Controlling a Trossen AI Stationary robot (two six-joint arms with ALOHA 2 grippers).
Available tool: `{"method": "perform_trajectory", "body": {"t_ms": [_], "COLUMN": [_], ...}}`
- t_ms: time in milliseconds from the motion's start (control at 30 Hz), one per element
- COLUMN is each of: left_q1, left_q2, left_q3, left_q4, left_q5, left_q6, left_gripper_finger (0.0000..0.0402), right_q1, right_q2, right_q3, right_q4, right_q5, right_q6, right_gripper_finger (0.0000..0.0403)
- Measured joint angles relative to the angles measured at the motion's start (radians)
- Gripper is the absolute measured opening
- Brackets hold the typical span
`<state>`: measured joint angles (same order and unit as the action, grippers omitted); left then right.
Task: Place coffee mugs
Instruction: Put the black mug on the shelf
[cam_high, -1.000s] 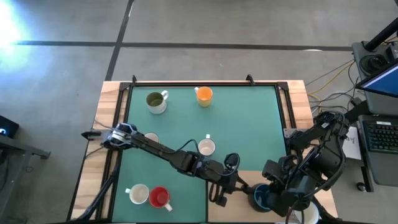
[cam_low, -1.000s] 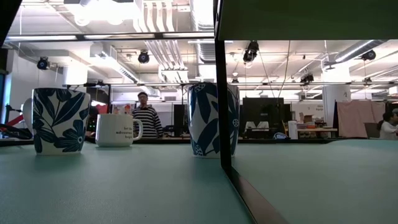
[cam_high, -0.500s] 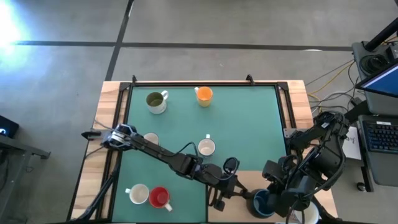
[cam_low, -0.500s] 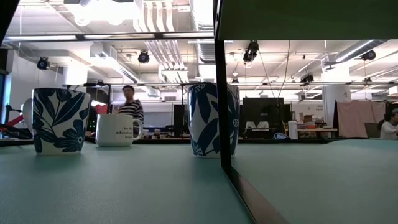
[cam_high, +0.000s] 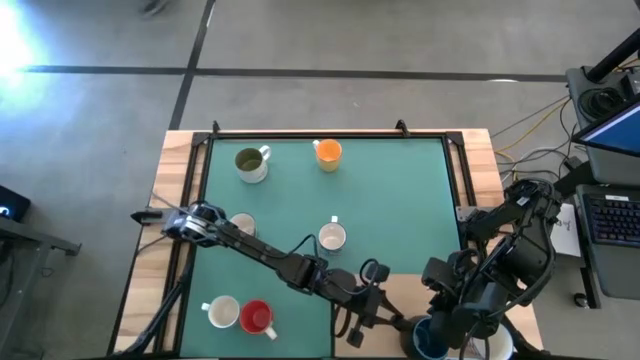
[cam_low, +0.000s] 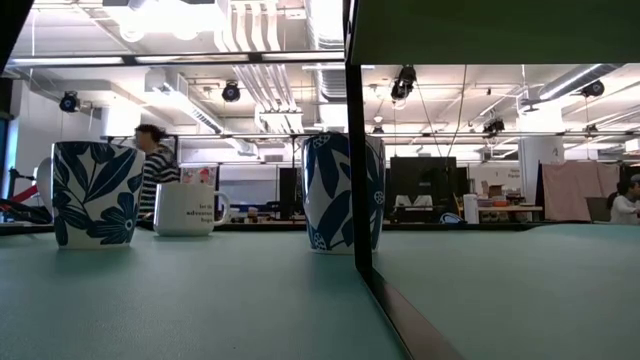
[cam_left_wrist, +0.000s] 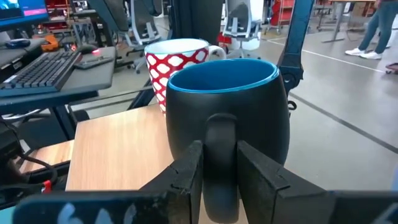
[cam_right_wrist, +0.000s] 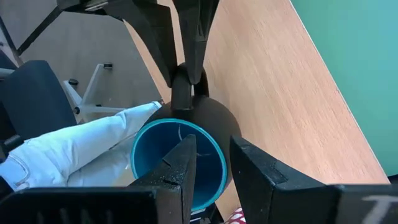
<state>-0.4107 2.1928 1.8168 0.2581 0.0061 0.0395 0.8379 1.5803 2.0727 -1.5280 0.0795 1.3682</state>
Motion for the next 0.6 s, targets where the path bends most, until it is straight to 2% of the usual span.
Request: {"method": "perform_trajectory", "body": {"t_ms": [367, 600], "left_q1": [0.001, 0.003], "left_q2": [0.002, 0.044], "left_q3": [0.000, 0.000], "left_q4": [0.012, 0.126], "left_q5": [-0.011, -0.005], "left_q6": [0.000, -0.043], "left_gripper_finger": [0.0066, 0.0066], "right_q1": [0.000, 0.000], "right_q2": [0.000, 0.000], "right_q3": [0.000, 0.000], "right_q4": [0.000, 0.000], "right_q5": [0.000, 0.000], "right_q6": [-0.008, -0.019], "right_gripper_finger": [0.0086, 0.0086]}}
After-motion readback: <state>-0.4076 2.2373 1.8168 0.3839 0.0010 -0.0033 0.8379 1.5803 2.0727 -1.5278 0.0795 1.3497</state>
